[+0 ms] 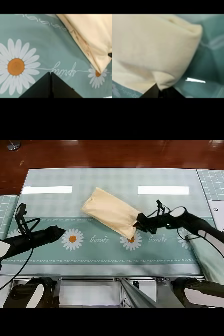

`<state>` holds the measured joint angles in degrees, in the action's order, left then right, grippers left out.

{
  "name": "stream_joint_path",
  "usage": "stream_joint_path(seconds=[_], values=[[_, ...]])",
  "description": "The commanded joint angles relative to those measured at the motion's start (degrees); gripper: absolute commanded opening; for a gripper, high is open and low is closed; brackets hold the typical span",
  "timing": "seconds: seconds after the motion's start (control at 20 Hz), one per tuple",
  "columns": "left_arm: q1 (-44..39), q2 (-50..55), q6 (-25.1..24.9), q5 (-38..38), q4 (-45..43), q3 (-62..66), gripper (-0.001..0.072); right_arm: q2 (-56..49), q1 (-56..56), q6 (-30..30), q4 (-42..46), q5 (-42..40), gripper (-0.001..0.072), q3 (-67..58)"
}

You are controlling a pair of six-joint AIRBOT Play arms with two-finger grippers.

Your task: Fold the shirts.

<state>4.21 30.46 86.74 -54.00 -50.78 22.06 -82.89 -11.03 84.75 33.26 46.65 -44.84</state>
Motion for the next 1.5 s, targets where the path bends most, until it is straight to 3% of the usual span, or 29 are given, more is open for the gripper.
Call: stream_joint_path(seconds=[0.0, 0.1, 0.35, 0.5, 0.8, 1.05, 1.25, 1.35, 1.45], values=[[0.07, 0.26, -0.09, 0.04, 0.5, -0.02, 0.0023, -5.81, -0.63, -7.74, -2.54, 9.09, 0.0027, -13.62], [0.07, 0.26, -0.09, 0.0, 0.5, -0.02, 0.0022, -5.66, 0.13, -6.71, 3.78, 16.17, 0.0026, -26.18], [0.07, 0.26, -0.09, -0.02, 0.5, -0.02, 0.0022, -5.2, 3.65, 3.85, 23.71, 35.34, 0.0026, -60.26], [0.07, 0.26, -0.09, -0.02, 0.5, -0.02, 0.0023, -3.67, 9.16, 7.26, 29.53, 45.75, 0.0026, -73.35], [0.07, 0.26, -0.09, -0.83, 0.5, -0.02, 0.0022, 6.47, 28.09, 12.87, 34.1, 59.69, 0.0026, -73.59], [0.07, 0.26, -0.09, -0.81, 0.48, -0.02, 0.0022, 19.28, 46.71, 12.44, 38.4, 59.8, 0.0026, -60.19], [0.07, 0.26, -0.79, -0.39, 0.5, -0.02, 0.0022, 32.57, 58.84, 7.04, 55.28, 59.74, 0.0026, -41.79], [0.07, 0.26, -0.79, 0.04, 0.48, -0.04, 0.0022, 38.23, 64.5, 9.4, 65.96, 59.67, 0.0026, -33.57], [0.07, 0.28, -0.79, 0.92, 0.48, -0.04, 0.0023, 42.88, 68.83, 11.1, 70.25, 59.01, 0.0026, -26.58]])
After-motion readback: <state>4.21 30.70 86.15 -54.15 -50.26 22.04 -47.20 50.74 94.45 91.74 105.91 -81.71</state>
